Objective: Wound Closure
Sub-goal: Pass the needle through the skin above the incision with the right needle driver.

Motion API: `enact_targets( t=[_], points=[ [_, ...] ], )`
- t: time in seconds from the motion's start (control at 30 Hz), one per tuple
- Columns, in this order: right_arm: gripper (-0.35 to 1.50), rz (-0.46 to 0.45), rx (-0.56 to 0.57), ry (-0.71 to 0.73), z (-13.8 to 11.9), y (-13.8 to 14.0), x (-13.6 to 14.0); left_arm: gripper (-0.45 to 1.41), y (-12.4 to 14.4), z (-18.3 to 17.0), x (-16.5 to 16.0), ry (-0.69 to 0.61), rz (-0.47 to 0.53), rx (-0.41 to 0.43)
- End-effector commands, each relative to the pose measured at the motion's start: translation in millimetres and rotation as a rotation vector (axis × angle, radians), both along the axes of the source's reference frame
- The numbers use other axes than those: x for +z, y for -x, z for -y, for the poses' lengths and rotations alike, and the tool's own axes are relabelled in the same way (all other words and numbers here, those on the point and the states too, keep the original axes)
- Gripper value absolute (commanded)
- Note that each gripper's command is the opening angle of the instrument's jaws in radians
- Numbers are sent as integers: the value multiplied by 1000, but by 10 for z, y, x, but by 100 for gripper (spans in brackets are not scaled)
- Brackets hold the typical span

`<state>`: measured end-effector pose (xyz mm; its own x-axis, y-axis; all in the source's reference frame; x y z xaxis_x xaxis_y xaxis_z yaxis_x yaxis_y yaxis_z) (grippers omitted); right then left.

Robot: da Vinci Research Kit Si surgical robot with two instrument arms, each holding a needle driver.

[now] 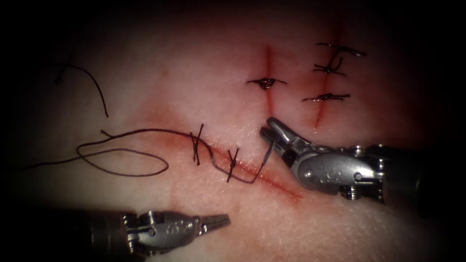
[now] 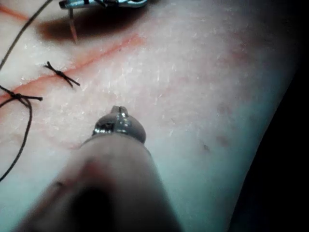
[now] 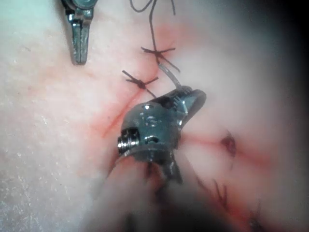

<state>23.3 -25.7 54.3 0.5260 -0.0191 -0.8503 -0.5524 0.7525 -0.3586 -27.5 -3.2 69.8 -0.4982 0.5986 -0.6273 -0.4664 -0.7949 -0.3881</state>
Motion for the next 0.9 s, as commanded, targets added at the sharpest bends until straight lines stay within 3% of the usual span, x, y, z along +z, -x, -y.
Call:
enact_targets(
  t=[0.03,0.4,0.67,0.9],
  points=[
    [-35,-4,-8,5,6,-8,6,-40,3,4,4,4,5,-1],
    [-35,3,-166,244,67,-7,29,-38,-13,3,-1,21,21,-7],
    [-35,24,-199,258,95,-5,52,-40,-13,1,5,23,19,-9],
    [-35,66,-199,234,97,-3,70,-45,-9,1,6,35,12,-1]
  ],
)
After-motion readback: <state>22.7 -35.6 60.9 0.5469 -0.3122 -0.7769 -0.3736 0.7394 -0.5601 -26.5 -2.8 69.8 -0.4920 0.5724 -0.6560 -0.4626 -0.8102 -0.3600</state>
